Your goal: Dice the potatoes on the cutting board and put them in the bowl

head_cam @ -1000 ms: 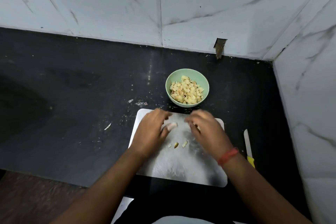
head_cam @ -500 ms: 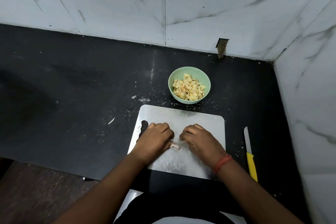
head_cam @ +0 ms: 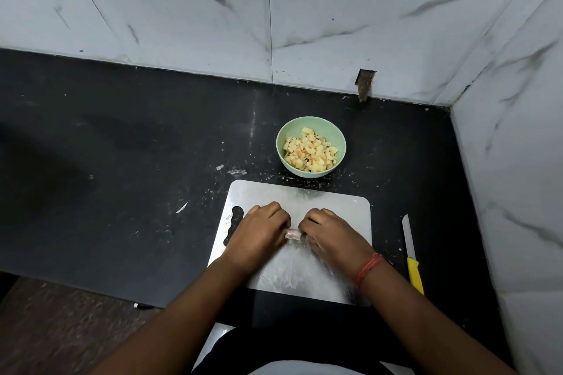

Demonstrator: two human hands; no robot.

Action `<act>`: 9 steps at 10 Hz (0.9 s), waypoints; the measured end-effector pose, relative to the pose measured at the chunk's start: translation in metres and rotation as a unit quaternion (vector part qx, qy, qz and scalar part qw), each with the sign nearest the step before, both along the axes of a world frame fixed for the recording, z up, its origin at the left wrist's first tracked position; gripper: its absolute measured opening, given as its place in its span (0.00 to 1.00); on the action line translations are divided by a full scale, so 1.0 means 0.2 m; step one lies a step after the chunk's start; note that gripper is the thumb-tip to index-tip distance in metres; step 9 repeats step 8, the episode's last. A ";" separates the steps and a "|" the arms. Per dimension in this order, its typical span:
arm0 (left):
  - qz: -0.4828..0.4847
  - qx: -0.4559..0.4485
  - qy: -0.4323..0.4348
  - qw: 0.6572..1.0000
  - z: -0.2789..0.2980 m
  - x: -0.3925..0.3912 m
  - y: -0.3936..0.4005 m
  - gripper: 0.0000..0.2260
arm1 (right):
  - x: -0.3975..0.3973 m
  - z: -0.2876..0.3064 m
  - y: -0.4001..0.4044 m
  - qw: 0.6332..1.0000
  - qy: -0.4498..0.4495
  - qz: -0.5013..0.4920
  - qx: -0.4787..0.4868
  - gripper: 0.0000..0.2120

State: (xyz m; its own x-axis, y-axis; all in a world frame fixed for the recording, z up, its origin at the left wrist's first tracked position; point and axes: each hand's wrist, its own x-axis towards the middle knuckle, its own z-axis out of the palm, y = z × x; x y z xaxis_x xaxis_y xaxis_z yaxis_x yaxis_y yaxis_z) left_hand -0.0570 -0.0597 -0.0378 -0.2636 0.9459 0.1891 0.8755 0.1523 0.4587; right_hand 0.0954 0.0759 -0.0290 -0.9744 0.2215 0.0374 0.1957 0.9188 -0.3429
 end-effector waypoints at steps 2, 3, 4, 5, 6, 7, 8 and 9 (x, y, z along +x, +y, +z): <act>0.019 0.027 -0.046 0.998 0.04 -0.02 0.07 0.06 | 0.00 0.05 0.04 0.982 0.010 -0.093 -0.161 0.05; 0.046 0.053 -0.085 0.994 0.08 -0.04 0.11 0.07 | 0.02 0.10 0.07 0.911 0.039 -0.208 -0.355 0.07; 0.059 0.084 -0.113 0.988 0.12 -0.07 0.17 0.07 | 0.02 0.21 0.10 0.805 0.102 -0.289 -0.508 0.04; 0.082 0.116 -0.136 0.980 0.18 -0.12 0.28 0.07 | -0.06 0.31 0.20 0.755 0.192 -0.304 -0.548 0.06; 0.108 0.148 -0.150 0.972 0.29 -0.18 0.44 0.06 | -0.23 0.40 0.34 0.758 0.261 -0.303 -0.515 0.08; 0.105 0.104 -0.070 0.986 0.35 -0.27 0.60 0.04 | -0.39 0.43 0.46 0.887 0.191 -0.289 -0.305 0.09; 0.092 0.004 0.045 0.995 0.35 -0.32 0.64 0.08 | -0.41 0.40 0.48 0.968 0.069 -0.227 -0.079 0.13; 0.092 0.004 0.045 0.995 0.35 -0.32 0.64 0.08 | -0.41 0.40 0.48 0.968 0.069 -0.227 -0.079 0.13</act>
